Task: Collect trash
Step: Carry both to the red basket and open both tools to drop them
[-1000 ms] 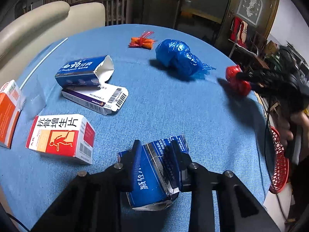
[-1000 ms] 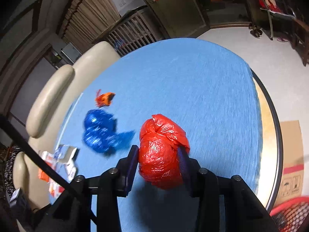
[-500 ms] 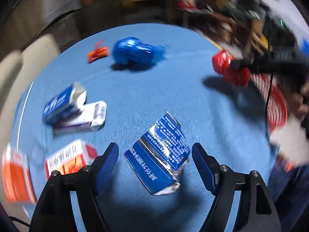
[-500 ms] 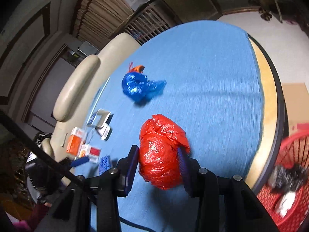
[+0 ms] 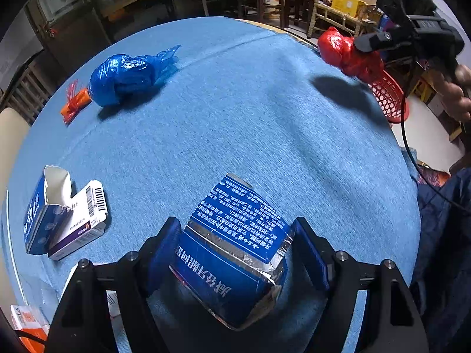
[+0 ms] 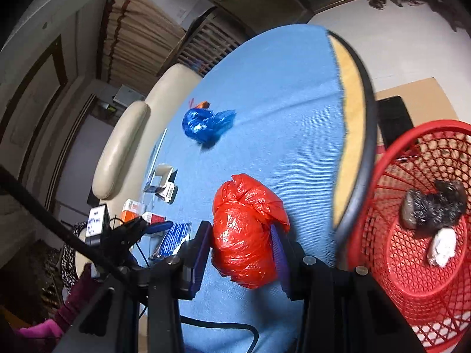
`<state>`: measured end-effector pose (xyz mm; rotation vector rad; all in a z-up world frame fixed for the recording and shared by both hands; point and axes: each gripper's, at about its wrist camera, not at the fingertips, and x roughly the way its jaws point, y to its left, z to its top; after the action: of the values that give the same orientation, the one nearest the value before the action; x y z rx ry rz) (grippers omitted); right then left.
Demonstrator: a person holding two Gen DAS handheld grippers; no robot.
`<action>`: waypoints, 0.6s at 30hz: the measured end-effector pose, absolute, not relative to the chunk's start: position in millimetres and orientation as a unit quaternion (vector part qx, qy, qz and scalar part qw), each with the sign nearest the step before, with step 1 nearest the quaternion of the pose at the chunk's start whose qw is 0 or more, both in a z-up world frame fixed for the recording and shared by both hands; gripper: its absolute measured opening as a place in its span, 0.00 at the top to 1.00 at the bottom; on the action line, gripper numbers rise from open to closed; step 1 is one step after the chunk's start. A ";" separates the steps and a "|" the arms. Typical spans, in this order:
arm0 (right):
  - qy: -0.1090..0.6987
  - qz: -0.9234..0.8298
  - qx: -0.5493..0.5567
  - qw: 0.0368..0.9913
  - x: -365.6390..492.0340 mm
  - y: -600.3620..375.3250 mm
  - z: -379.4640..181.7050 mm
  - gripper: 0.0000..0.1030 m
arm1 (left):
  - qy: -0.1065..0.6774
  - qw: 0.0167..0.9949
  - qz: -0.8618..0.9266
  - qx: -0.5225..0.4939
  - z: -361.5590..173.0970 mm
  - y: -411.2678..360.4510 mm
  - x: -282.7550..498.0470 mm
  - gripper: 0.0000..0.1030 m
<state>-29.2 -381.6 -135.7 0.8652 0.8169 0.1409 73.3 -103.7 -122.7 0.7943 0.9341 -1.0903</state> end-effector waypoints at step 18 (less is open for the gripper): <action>0.354 0.041 0.380 0.854 -71.3 -399.1 -116.5 0.58 | 0.427 0.774 -0.409 0.227 -112.4 -117.0 53.5 0.27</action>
<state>-71.3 -399.1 -116.5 0.7993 0.7452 0.0870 53.5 -117.0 -112.4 0.4909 0.9249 -0.8867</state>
